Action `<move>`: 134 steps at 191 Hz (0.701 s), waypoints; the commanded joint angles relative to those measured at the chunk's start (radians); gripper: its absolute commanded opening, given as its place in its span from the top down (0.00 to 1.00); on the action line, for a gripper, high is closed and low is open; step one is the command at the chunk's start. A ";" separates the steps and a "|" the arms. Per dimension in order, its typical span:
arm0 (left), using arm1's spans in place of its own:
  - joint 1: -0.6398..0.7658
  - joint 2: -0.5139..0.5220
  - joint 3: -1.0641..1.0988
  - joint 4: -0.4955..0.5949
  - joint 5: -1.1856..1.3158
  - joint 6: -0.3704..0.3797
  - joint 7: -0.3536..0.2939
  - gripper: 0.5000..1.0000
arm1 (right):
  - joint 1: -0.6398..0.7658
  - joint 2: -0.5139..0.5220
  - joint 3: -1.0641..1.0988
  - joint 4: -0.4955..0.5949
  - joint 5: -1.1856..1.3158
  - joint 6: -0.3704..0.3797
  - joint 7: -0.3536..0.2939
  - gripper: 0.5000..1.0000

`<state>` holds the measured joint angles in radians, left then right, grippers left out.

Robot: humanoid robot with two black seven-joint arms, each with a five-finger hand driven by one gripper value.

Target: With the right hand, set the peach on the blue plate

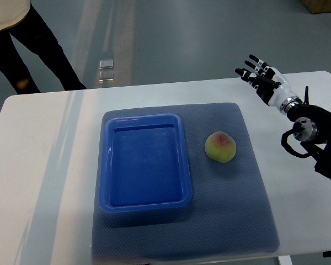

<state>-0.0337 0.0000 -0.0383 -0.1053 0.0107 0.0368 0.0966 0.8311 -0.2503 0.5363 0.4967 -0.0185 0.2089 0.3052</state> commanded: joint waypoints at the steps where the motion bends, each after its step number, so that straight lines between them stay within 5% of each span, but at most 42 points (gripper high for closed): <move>1: 0.002 0.000 0.000 -0.001 0.000 0.000 0.000 0.00 | 0.002 -0.003 -0.001 -0.001 0.000 -0.003 0.000 0.13; 134: 0.002 0.000 0.000 0.001 0.000 0.000 0.000 0.00 | 0.002 -0.007 -0.001 -0.001 -0.001 0.009 -0.008 0.13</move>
<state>-0.0322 0.0000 -0.0383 -0.1045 0.0107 0.0368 0.0966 0.8319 -0.2571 0.5358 0.4955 -0.0197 0.2141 0.3001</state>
